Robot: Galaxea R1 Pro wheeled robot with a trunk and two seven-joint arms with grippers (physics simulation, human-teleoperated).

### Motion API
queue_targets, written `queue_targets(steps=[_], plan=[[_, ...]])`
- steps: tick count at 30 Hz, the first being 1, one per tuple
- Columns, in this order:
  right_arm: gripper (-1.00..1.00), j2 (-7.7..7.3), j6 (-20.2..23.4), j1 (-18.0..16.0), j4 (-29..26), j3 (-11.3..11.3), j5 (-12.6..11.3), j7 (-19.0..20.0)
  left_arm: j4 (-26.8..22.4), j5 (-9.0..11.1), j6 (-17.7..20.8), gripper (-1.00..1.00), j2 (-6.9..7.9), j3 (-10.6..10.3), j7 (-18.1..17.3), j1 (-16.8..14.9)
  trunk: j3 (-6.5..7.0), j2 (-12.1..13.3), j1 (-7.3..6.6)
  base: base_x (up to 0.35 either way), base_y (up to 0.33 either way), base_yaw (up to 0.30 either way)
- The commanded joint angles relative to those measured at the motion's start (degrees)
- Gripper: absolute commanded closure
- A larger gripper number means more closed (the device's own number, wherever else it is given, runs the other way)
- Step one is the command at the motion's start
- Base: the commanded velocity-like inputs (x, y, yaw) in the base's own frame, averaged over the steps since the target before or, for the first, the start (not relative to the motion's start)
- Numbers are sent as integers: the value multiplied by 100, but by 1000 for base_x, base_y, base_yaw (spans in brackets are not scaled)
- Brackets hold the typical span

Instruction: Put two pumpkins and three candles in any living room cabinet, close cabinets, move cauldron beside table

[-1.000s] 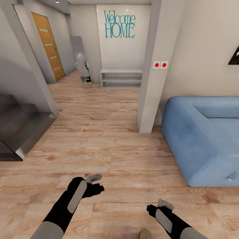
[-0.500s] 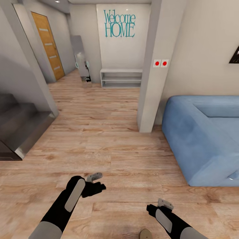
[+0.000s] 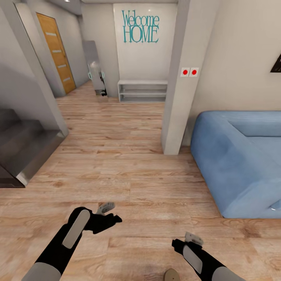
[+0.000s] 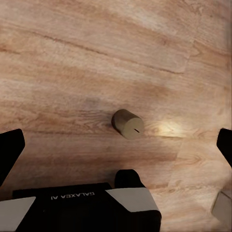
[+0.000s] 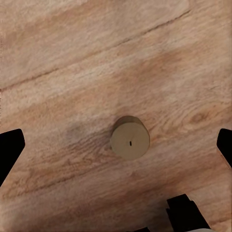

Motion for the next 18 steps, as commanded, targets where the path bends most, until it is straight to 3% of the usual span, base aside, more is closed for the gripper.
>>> queue_targets(steps=[1,3,6,9,12,18], plan=[[-100,-9,-6,-1,-18,45,3,-11,-39,93,8,-100,38,-47,26,30,-5,-3,0,0,0,0],[-100,-9,-70,-1,-18,45,68,53,-103,156,8,-100,103,-111,-38,90,-5,-3,0,0,0,0],[-100,-10,-76,7,-21,50,56,46,-200,249,17,-100,200,-29,-119,-7,-5,-3,0,0,0,0],[-100,-13,-160,15,-18,49,2,8,-296,354,17,-100,101,67,-155,-47,-59,-123,66,0,0,0],[-100,-14,-199,15,-15,46,-10,-1,-393,446,14,-100,187,164,-155,-55,-112,-243,132,0,0,0],[-100,-14,-216,12,-10,41,-14,-5,-541,619,13,-100,354,132,-161,-58,-220,-484,263,0,0,0]])
